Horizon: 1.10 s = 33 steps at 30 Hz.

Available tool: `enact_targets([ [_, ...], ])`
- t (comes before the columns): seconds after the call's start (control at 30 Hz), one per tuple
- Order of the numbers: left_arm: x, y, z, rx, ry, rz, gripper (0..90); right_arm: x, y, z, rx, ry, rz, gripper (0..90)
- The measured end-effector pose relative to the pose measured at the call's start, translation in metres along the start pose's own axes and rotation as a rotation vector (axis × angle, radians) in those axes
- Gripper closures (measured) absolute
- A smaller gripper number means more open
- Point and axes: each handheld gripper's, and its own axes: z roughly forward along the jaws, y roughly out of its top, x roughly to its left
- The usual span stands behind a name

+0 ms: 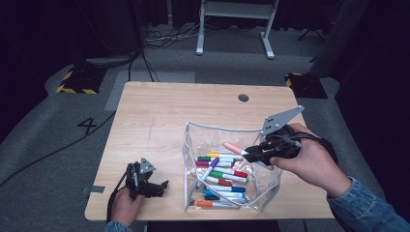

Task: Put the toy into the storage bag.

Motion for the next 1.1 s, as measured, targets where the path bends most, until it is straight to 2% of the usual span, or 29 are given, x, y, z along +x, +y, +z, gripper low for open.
enact_targets([
  [0.13, 0.0, 0.0, 0.0, 0.003, -0.001, 0.003, 0.0, 0.004, 0.008, 0.013, 0.036, 0.02, -0.03, 76.9],
  [0.47, 0.0, 0.0, 0.0, 0.0, 0.0, 0.001, 0.0, 0.005, 0.01, 0.061, 0.158, 0.067, -0.046, 76.9],
  [0.7, 0.0, 0.0, 0.0, -0.001, 0.001, 0.005, 0.0, 0.006, 0.013, 0.084, 0.225, 0.092, -0.069, 76.9],
  [0.87, 0.0, 0.0, 0.0, 0.0, -0.004, 0.002, 0.0, 0.007, 0.01, 0.105, 0.31, 0.124, -0.083, 76.9],
  [1.1, 0.0, 0.0, 0.0, -0.001, -0.004, 0.002, 0.0, 0.014, 0.001, 0.129, 0.395, 0.172, -0.105, 76.9],
])
